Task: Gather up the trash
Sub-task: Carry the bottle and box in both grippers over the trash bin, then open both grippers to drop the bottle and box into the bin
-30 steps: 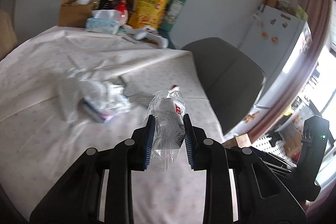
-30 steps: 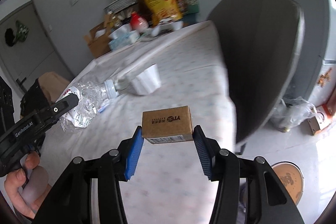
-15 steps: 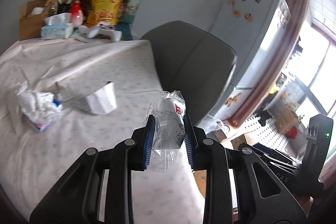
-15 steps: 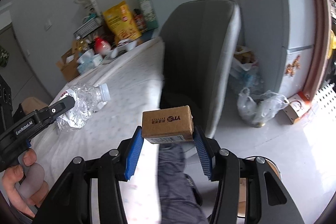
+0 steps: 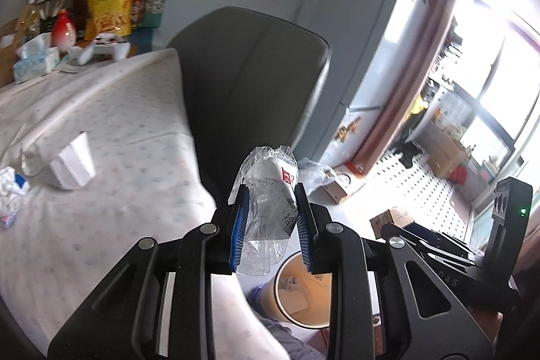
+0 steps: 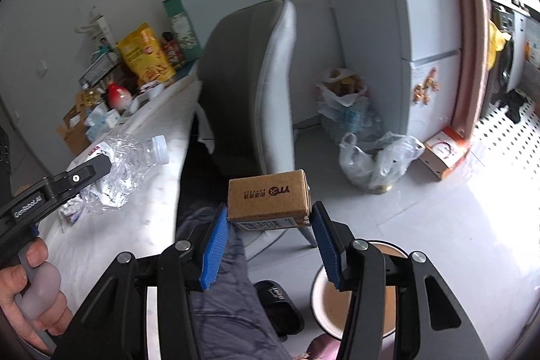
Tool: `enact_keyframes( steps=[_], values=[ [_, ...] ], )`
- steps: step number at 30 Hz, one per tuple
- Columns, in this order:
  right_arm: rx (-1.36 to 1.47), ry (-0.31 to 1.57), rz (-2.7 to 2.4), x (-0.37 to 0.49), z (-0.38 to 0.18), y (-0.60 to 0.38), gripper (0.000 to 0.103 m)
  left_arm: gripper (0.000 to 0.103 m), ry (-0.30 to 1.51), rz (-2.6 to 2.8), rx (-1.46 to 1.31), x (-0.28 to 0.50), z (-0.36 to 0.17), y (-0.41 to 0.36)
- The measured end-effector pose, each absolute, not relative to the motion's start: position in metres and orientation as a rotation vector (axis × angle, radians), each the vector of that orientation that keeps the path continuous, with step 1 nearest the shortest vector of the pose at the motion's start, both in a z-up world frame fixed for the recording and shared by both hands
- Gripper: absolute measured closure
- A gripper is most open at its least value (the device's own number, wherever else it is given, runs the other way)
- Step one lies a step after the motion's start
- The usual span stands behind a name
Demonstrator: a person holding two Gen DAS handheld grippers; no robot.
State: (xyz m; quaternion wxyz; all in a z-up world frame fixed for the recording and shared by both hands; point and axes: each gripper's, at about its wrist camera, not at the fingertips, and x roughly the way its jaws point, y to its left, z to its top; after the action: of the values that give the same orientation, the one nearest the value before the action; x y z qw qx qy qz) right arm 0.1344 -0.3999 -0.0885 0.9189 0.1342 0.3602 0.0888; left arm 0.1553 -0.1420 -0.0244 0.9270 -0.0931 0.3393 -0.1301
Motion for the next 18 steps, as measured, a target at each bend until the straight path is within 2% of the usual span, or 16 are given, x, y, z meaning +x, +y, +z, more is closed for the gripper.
enact_keyframes(
  steps=[7,9,10,11,18],
  values=[
    [0.290,0.771,0.110,0.136,-0.109,-0.435,0.053,0.076,0.736,-0.307,-0.151,0.164,-0.034,-0.174],
    [0.300,0.776,0.085,0.135,-0.114,-0.445,0.051,0.076,0.748,-0.319,-0.140,0.165,-0.038,-0.182],
    [0.314,0.780,0.066,0.134,-0.117,-0.453,0.041,0.076,0.754,-0.325,-0.138,0.166,-0.039,-0.186],
    [0.325,0.781,0.058,0.133,-0.119,-0.458,0.037,0.076,0.760,-0.332,-0.134,0.166,-0.041,-0.189],
    [0.357,0.787,-0.010,0.127,-0.131,-0.490,0.033,0.076,0.807,-0.381,-0.104,0.172,-0.056,-0.215]
  ],
)
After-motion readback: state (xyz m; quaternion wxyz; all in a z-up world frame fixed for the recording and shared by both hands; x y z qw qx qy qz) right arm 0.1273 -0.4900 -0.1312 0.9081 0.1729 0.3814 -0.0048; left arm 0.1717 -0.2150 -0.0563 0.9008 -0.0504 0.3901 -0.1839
